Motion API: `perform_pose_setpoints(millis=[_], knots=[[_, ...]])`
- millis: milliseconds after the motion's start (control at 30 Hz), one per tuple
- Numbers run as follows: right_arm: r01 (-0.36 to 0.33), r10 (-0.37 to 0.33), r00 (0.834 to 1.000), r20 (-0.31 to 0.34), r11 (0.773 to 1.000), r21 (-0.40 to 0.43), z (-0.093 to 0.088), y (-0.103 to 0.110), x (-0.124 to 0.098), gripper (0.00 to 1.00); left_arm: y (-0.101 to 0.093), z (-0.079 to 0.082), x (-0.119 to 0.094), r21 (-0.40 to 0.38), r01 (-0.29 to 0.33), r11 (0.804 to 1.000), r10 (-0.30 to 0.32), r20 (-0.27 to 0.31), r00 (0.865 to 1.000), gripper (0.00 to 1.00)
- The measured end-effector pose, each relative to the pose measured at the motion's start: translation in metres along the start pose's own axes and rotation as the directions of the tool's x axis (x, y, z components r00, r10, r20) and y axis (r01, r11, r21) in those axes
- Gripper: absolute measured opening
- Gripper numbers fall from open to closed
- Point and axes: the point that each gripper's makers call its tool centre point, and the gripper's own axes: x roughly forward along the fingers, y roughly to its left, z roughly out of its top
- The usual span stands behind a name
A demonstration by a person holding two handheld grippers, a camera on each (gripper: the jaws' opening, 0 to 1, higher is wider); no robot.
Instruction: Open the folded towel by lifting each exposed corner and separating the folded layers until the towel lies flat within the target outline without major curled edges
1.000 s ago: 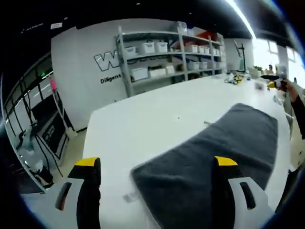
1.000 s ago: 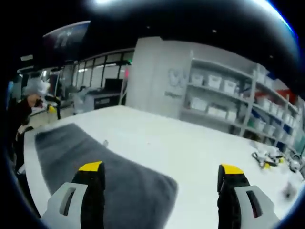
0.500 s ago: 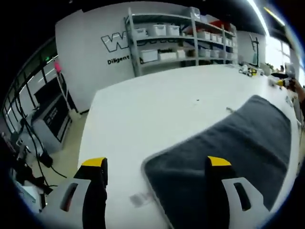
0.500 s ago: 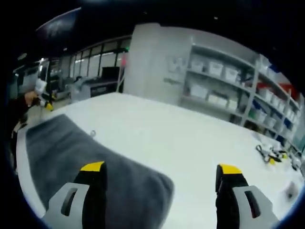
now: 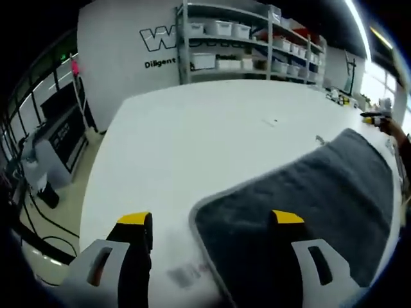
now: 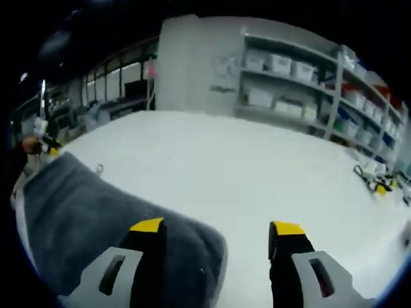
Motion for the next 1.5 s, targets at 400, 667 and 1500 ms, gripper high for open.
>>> perform_pose_setpoints(millis=[400,667,1500], knots=[[-0.014,0.015,0.998,-0.056,1.000,0.011,-0.022,0.011,0.016,0.48,0.007,-0.002,0.014,-0.009,0.021,1.000,-0.021,0.002,1.000,0.52],[-0.035,0.038,0.993,-0.107,0.999,0.032,-0.046,0.021,0.021,0.49,0.017,-0.003,0.031,-0.038,0.048,0.998,-0.048,0.002,0.999,0.42],[-0.028,0.034,0.991,-0.128,0.998,0.047,-0.044,0.014,0.058,0.10,0.064,0.013,0.052,-0.069,0.020,0.997,-0.013,0.100,0.995,0.02]])
